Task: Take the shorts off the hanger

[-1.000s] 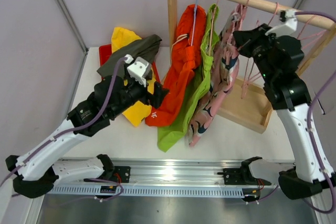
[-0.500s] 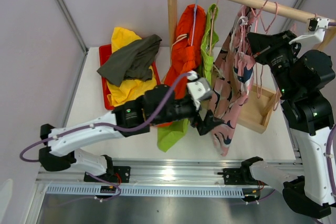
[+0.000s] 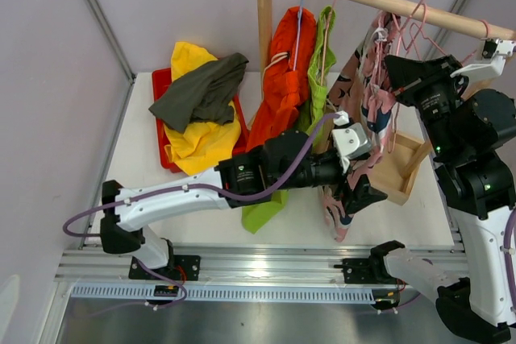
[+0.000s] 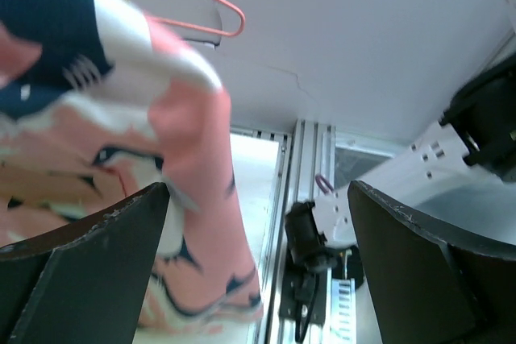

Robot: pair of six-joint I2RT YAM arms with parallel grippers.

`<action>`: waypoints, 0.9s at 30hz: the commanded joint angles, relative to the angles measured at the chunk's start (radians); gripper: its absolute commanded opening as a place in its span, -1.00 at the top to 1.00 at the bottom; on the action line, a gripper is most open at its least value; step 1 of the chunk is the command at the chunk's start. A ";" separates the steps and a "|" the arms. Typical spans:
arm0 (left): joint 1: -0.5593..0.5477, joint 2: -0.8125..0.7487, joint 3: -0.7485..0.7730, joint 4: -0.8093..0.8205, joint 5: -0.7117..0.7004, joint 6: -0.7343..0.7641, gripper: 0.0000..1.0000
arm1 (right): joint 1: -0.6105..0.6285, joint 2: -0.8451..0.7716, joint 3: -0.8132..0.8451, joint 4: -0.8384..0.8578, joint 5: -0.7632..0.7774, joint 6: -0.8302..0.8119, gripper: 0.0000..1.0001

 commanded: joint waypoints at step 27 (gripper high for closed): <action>-0.293 -0.247 -0.529 0.156 -0.261 -0.112 1.00 | 0.002 0.002 0.055 0.074 0.076 -0.026 1.00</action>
